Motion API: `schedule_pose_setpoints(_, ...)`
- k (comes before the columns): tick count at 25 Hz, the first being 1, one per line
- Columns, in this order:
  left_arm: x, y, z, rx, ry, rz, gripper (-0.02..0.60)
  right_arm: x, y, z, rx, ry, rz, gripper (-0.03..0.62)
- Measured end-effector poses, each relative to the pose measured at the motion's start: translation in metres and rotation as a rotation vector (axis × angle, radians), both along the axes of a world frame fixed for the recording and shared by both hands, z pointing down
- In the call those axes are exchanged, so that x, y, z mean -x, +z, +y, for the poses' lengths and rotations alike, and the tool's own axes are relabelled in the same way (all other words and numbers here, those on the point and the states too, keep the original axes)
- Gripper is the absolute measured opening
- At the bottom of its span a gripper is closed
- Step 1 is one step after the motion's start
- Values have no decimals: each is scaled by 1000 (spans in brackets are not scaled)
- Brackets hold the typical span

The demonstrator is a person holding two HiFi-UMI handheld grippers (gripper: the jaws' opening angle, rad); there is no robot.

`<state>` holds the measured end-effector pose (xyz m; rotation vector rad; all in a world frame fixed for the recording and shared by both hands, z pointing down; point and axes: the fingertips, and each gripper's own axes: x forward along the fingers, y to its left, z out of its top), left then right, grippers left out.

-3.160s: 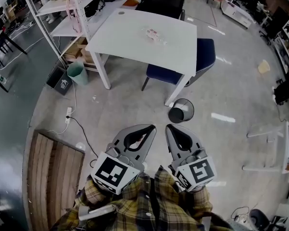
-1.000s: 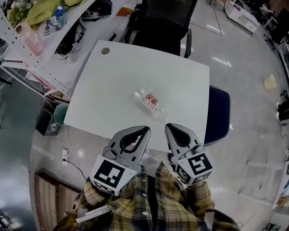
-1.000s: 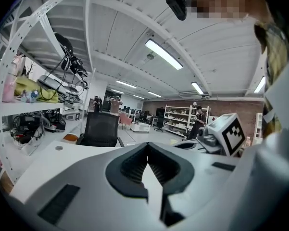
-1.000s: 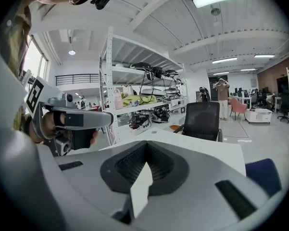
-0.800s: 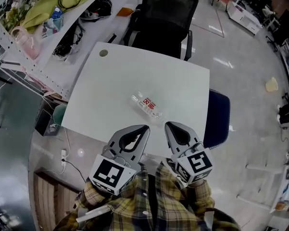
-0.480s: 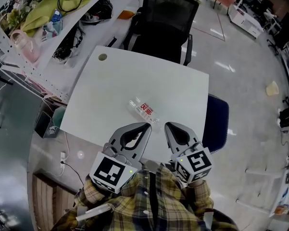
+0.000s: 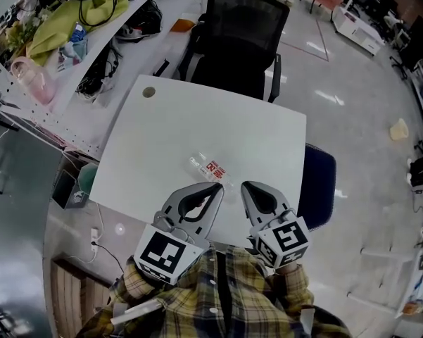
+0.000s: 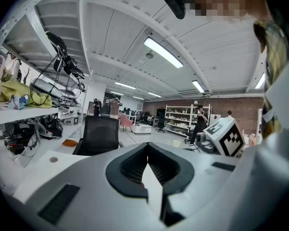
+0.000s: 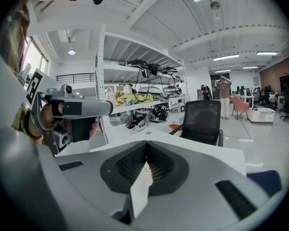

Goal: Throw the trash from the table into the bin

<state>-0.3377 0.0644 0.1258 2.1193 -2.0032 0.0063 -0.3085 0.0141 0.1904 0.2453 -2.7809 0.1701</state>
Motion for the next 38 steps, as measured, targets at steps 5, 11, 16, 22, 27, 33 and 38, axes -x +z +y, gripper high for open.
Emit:
schedule_pose_setpoints(5,17,-1,-4,6,-10,18,9,13,7,-5,5,4,35,-2)
schedule_pose_setpoints(11,25,8,-10,23,12,31,9,20,18,-6,33,-23,66,0)
schedule_pose_setpoints(16,31,18,-9,46,13,50,9,23,32,-6,82,-20,96,44)
schedule_pose_setpoints(22,44,31,-3,74,-8,67,9,28,64,-7,142,-17,173,143)
schedule_pose_setpoints(27,49,43,5,106,-29,97,9,30,89,-4,125,-86,282,221)
schedule_pose_setpoints(33,57,59,9,132,-50,133,9,46,124,-6,76,-179,365,269)
schedule_pose_setpoints(38,63,76,15,164,-56,156,9,56,160,-3,57,-250,459,309)
